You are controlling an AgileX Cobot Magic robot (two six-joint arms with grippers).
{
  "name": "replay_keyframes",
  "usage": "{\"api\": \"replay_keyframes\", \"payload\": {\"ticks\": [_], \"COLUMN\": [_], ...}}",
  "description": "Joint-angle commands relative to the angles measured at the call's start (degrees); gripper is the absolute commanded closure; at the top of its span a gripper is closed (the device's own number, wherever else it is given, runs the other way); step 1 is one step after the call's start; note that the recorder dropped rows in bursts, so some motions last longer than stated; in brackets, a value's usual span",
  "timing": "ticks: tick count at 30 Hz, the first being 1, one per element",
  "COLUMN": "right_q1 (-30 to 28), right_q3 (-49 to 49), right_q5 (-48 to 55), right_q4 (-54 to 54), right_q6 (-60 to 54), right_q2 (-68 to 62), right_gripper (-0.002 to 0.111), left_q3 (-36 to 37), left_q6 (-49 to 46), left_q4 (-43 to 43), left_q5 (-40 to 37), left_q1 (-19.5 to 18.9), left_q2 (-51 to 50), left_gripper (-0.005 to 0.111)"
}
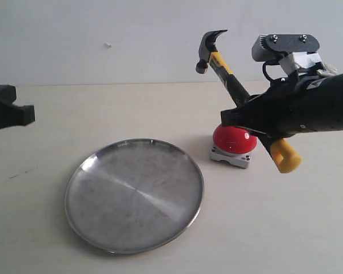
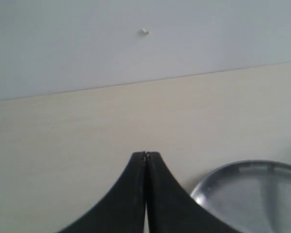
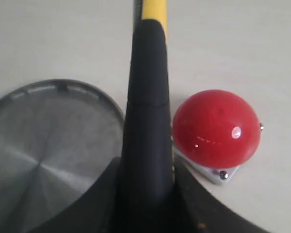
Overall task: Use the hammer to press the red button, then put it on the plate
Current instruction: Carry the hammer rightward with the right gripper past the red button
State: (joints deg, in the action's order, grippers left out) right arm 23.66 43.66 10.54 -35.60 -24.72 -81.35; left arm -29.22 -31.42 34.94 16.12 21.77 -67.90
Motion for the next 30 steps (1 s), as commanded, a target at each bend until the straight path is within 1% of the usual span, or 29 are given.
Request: {"api": "replay_keyframes", "payload": {"ticks": [1, 2, 5, 6, 10, 17, 23, 27, 30], "right_q1": [-0.2, -0.2, -0.8, -2.5, -7.5, -7.9, -7.9, -7.9, -7.9], "right_q3": [-0.9, -1.3, -2.7, -3.6, -6.3, -10.3, -10.1, -10.1, -10.1], "right_q5": [-1.6, -1.6, -2.1, -2.2, -0.7, 0.3, 0.1, -0.7, 2.3], "right_q4": [3.4, 3.9, 4.8, 4.8, 4.8, 4.0, 4.2, 4.2, 4.2], "right_q6": [-0.5, -0.5, -0.5, -0.5, -0.5, -0.5, 0.6, 1.0, 2.2], "right_q2": [4.6, 5.4, 7.3, 7.7, 7.9, 7.9, 8.3, 11.8, 13.8], "right_gripper": [0.108, 0.108, 0.108, 0.108, 0.108, 0.108, 0.108, 0.108, 0.108], "left_q3": [7.7, 9.2, 13.0, 14.6, 17.6, 18.0, 18.0, 18.0, 18.0], "left_q6": [2.6, 3.8, 5.8, 6.7, 8.3, 7.9, 7.8, 7.8, 7.8], "left_q4": [-0.2, -0.2, -0.3, -0.5, -0.2, -0.3, -0.3, -0.3, -0.3], "left_q5": [7.7, 9.1, 9.6, 9.6, 9.2, 9.1, 9.1, 9.1, 9.1], "left_q1": [2.8, 3.0, 3.1, 3.1, 3.1, 3.1, 3.1, 3.1, 3.1], "left_q2": [5.1, 6.3, 9.6, 11.4, 14.3, 14.3, 14.3, 14.3, 14.3], "left_gripper": [0.107, 0.107, 0.107, 0.107, 0.107, 0.107, 0.107, 0.107, 0.107]}}
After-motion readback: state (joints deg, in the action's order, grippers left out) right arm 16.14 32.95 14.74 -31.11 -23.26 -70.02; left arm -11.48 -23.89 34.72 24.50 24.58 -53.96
